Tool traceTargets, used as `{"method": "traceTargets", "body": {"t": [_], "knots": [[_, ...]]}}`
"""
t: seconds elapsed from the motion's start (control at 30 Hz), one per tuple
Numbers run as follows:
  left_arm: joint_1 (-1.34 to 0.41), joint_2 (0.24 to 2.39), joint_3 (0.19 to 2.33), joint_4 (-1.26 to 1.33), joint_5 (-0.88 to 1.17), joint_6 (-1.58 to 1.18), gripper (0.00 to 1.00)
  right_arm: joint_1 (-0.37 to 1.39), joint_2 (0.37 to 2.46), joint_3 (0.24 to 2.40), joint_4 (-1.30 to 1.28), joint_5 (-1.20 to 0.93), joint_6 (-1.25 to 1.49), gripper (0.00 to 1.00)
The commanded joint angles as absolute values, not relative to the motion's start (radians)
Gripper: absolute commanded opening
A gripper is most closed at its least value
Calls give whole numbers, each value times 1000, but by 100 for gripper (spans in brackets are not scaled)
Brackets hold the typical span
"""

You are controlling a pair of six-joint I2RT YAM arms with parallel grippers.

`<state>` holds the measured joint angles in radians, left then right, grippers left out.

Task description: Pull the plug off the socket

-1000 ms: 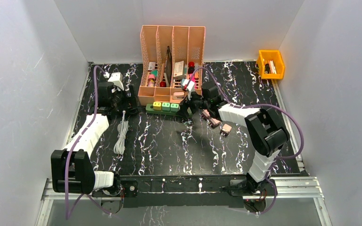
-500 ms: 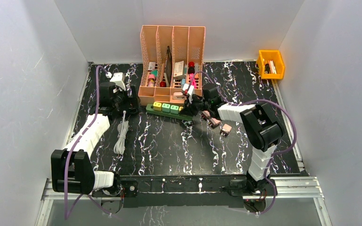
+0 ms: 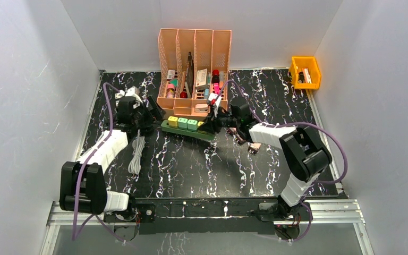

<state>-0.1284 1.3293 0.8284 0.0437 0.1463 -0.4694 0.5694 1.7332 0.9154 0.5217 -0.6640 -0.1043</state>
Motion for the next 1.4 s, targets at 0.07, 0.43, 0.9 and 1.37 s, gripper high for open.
{"method": "traceTargets", "body": {"t": [0.07, 0.43, 0.9, 1.37], "knots": [[-127, 1382, 731, 182, 209, -965, 98, 625, 1598, 904, 794, -737, -5, 0], [-127, 1420, 494, 511, 339, -1554, 98, 630, 1547, 850, 890, -698, 21, 0], [-101, 1373, 602, 144, 424, -1534, 98, 629, 1474, 703, 1179, -324, -30, 0], [-84, 1355, 658, 73, 424, -1491, 99, 642, 1524, 762, 1213, -294, -32, 0]]}}
